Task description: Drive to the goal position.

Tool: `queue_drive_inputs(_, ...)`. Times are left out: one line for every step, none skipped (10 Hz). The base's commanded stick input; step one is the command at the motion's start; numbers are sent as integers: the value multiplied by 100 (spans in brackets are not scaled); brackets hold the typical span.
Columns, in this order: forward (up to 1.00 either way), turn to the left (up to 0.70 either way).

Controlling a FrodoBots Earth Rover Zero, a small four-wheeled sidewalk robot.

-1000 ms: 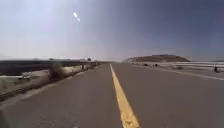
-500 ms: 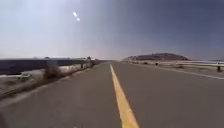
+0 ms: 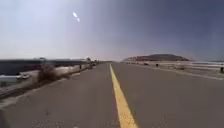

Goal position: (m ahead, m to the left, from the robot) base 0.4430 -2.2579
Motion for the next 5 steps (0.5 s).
queue_drive_inputs(50,0)
queue_drive_inputs(50,0)
queue_drive_inputs(50,0)
queue_drive_inputs(50,0)
queue_drive_inputs(50,0)
